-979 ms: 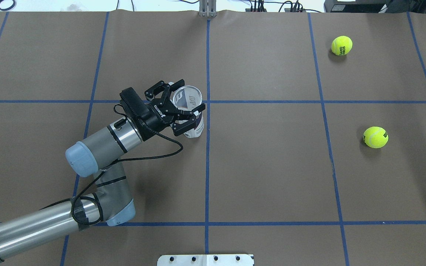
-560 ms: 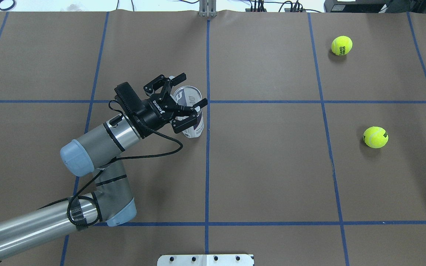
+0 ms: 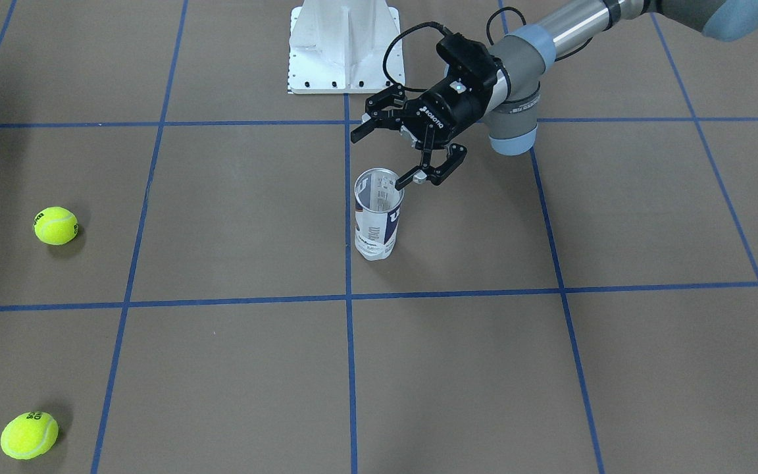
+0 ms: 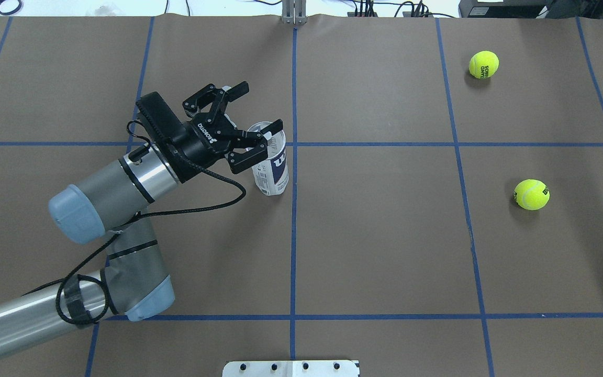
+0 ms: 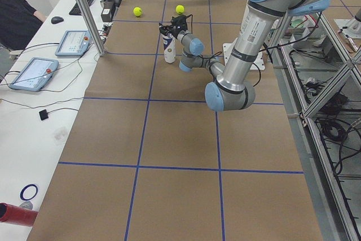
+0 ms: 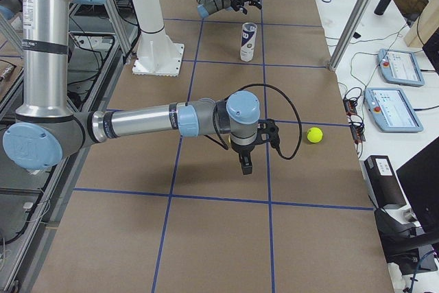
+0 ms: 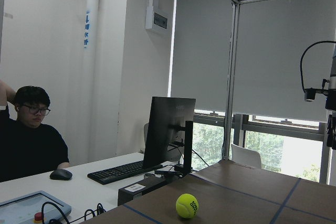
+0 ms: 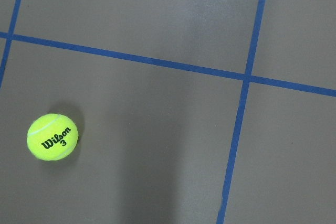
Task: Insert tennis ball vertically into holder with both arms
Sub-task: 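Set the upright can on the table, open and withdraw the left gripper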
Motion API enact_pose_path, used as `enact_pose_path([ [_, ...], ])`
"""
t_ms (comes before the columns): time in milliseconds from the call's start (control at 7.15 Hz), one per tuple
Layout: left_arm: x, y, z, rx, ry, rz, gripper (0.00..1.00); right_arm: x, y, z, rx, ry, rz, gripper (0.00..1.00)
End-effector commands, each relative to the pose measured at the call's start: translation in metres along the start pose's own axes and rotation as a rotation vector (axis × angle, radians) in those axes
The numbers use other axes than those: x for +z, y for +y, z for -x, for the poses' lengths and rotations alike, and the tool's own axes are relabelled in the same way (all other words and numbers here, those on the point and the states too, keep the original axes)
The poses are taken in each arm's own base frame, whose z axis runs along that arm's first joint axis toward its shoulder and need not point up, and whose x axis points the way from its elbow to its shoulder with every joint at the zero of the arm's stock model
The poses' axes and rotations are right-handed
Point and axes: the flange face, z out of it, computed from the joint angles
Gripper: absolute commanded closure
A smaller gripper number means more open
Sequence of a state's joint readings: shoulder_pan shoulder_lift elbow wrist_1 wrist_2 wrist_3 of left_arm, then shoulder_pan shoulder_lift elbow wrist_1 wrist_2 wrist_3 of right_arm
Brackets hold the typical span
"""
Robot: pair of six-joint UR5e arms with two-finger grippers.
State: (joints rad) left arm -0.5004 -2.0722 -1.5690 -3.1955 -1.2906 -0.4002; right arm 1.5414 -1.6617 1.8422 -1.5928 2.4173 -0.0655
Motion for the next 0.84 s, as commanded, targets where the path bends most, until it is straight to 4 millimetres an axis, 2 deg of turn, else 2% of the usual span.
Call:
enact_pose_path([
  [0, -0.047, -0.013, 0.030, 0.045, -0.042, 0.117, 0.01, 0.004, 0.000, -0.004, 0.097, 0.001, 0.004, 0.00],
  [140, -0.062, -0.001, 0.043, 0.051, -0.039, 0.164, 0.01, 0.001, -0.003, 0.001, 0.204, -0.010, -0.004, 0.00],
  [280, -0.084, 0.019, 0.057, 0.041, -0.053, 0.227, 0.01, 0.003, -0.001, 0.000, 0.189, -0.014, -0.022, 0.00],
  [420, -0.092, 0.036, 0.064, -0.030, -0.063, 0.290, 0.01, 0.011, -0.005, 0.017, 0.204, -0.042, -0.014, 0.00],
  [560, -0.091, 0.044, 0.063, -0.042, -0.065, 0.333, 0.01, 0.025, -0.013, 0.038, 0.205, -0.052, -0.018, 0.00],
  [699, -0.089, 0.051, 0.061, -0.040, -0.070, 0.360, 0.01, 0.047, -0.019, 0.067, 0.255, -0.066, 0.015, 0.00],
])
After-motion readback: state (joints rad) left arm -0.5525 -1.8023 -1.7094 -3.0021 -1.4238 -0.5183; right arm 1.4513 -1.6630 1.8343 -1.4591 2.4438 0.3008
